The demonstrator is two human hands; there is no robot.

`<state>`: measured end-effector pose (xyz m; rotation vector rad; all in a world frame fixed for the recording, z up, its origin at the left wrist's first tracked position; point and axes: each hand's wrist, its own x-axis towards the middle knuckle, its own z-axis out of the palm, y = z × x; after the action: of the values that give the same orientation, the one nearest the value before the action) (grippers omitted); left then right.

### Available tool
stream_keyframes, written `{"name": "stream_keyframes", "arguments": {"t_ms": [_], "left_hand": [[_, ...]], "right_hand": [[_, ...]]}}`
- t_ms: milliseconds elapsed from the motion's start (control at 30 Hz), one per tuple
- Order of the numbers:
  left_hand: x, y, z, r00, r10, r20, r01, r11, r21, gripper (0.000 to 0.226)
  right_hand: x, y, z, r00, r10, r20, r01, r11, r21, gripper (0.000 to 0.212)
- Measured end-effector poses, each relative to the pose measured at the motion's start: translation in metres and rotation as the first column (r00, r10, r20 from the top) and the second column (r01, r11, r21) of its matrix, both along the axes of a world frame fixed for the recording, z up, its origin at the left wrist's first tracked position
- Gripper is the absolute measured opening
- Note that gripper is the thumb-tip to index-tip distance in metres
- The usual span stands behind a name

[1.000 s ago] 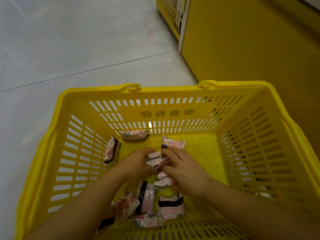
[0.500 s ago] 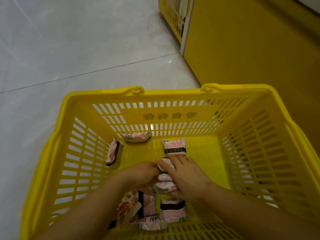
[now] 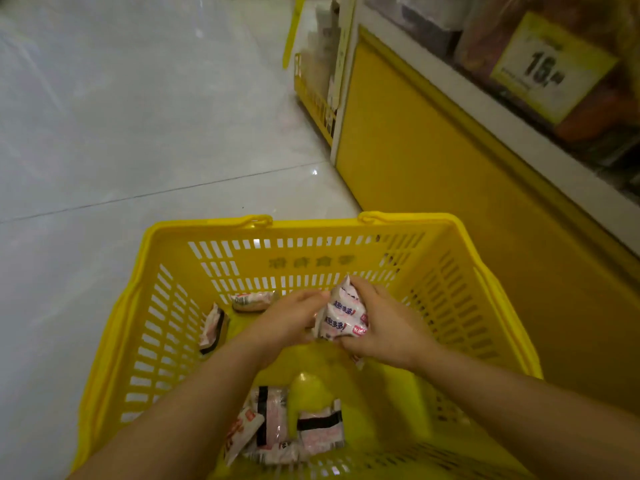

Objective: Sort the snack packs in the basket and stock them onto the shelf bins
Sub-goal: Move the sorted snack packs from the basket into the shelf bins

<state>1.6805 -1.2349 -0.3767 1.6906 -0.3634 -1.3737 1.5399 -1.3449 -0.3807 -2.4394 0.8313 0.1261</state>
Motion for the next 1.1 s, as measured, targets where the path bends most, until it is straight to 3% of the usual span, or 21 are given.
{"name": "stream_keyframes", "arguments": {"t_ms": [133,200,333,533,633,700,800,900,1100], "left_hand": [[-0.025,-0.008,0.074,0.990,0.134,0.036,-0.120,0.956,-0.268,0.039],[-0.045,-0.008,0.114,0.992,0.119,-0.036,-0.124,0.929,-0.349,0.041],[-0.095,-0.009,0.196,0.976,0.020,-0.218,-0.139,0.828,-0.544,0.037],[-0.168,-0.002,0.301,0.968,-0.110,-0.224,-0.088,0.688,-0.720,0.042],[-0.200,0.004,0.345,0.962,-0.181,-0.206,-0.049,0.625,-0.779,0.045],[-0.224,0.008,0.372,0.952,-0.236,-0.194,-0.021,0.583,-0.812,0.047],[-0.266,0.010,0.409,0.926,-0.345,-0.154,0.049,0.513,-0.857,0.047],[-0.308,0.009,0.443,0.865,-0.494,-0.083,0.158,0.426,-0.891,0.050],[-0.381,-0.002,0.494,0.751,-0.660,0.022,0.291,0.300,-0.909,0.055]], "right_hand": [[-0.020,-0.001,0.088,0.935,-0.197,0.296,0.176,0.979,0.099,0.070],[-0.032,0.004,0.136,0.862,-0.276,0.425,0.224,0.960,0.170,0.056],[-0.063,0.022,0.232,0.792,-0.319,0.521,0.165,0.933,0.320,0.041],[-0.137,0.066,0.354,0.787,-0.149,0.599,0.145,0.988,0.055,0.040],[-0.178,0.085,0.391,0.766,-0.110,0.634,0.218,0.971,-0.095,0.072],[-0.209,0.097,0.410,0.770,-0.055,0.636,0.292,0.916,-0.275,0.088],[-0.255,0.108,0.440,0.765,0.019,0.644,0.368,0.807,-0.462,0.076],[-0.301,0.115,0.473,0.752,0.008,0.659,0.440,0.739,-0.510,0.065],[-0.382,0.121,0.536,0.823,-0.102,0.560,0.479,0.655,-0.585,0.052]]}}
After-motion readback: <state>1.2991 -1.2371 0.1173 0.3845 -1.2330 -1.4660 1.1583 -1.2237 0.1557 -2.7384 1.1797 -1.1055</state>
